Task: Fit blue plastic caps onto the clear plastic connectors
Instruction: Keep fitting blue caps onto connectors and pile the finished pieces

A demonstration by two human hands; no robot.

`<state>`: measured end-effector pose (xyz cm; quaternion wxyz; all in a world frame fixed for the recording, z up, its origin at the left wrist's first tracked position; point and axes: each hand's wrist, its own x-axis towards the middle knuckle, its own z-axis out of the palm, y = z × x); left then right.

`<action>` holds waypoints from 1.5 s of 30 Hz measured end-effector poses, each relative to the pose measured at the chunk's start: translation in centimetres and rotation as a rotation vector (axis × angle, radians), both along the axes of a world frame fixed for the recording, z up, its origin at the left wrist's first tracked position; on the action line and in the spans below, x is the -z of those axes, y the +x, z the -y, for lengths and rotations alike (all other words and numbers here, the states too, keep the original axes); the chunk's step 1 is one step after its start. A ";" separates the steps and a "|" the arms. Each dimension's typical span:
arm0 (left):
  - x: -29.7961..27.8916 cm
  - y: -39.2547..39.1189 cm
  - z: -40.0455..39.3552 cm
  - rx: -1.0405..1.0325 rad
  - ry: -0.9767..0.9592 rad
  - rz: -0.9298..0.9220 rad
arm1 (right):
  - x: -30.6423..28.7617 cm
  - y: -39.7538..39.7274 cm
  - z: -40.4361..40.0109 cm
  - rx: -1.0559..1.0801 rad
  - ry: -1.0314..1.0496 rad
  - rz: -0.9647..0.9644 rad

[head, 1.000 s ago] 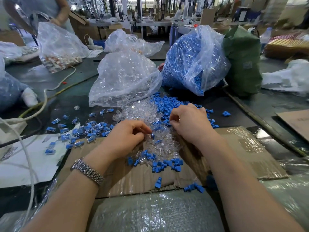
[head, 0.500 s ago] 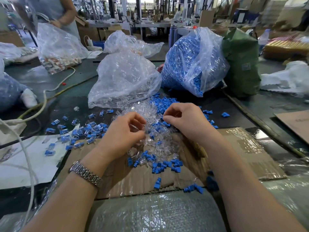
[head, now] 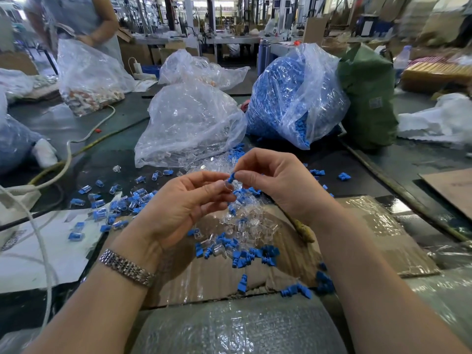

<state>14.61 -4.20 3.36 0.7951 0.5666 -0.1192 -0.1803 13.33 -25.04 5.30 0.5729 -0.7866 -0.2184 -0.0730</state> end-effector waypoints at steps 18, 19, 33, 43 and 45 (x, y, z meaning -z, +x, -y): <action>0.1 -0.4 0.0 -0.025 0.071 0.151 | 0.4 0.3 -0.3 0.003 -0.090 0.069; 0.1 -0.4 -0.1 -0.030 0.072 0.153 | 0.4 0.3 -0.3 0.003 -0.087 0.065; 0.0 -0.3 -0.1 -0.104 0.035 0.071 | 0.8 0.6 2.5 0.643 -0.966 -0.450; 0.1 0.2 -0.2 -0.156 0.019 0.064 | 0.8 0.7 2.4 0.572 -0.898 -0.394; 0.1 0.3 -0.3 -0.174 -0.007 0.048 | 0.0 0.6 2.7 0.526 -0.719 -0.389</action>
